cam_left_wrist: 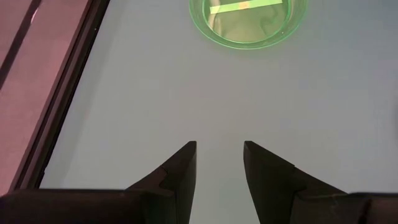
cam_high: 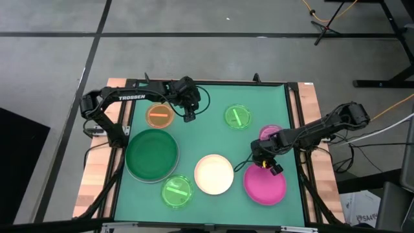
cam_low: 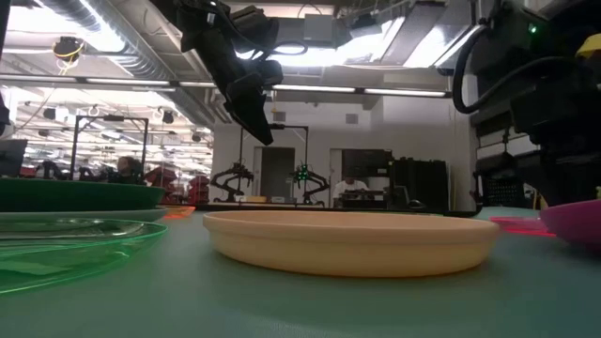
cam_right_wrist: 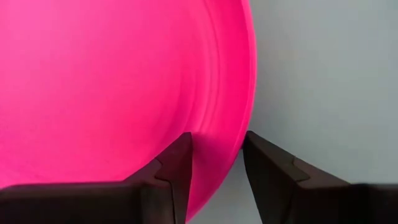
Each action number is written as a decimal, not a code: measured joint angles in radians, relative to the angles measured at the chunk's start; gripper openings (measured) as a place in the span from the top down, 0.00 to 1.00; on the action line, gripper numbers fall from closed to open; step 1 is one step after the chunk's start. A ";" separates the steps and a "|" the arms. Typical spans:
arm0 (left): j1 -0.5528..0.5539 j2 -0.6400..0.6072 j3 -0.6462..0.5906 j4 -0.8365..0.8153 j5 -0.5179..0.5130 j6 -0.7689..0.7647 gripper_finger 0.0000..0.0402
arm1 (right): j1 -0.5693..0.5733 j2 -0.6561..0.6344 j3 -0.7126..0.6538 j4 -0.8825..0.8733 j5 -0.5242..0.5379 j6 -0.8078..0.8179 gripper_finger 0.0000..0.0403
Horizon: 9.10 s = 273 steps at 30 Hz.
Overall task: Stack plastic plates
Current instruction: Stack the pink plate on top of the green plate
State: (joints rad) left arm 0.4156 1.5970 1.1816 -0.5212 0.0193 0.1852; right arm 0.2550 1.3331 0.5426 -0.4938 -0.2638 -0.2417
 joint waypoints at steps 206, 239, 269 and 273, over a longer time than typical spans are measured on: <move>-0.190 0.000 0.000 0.583 -0.268 -0.261 0.68 | -0.576 -0.301 0.001 0.728 0.618 0.040 1.00; -0.189 0.000 0.000 0.582 -0.343 -0.262 0.73 | -0.576 -0.283 0.001 0.851 0.566 0.024 1.00; -0.190 0.001 -0.001 0.564 -0.407 -0.261 0.94 | -0.576 -0.284 0.001 0.850 0.472 0.023 0.80; -0.190 0.001 -0.001 0.555 -0.411 -0.261 0.94 | -0.576 -0.286 0.001 0.848 0.473 -0.041 0.78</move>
State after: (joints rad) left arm 0.2260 1.5978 1.1809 0.0338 -0.3918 -0.0761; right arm -0.3206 1.0472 0.5434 0.3537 0.2092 -0.2824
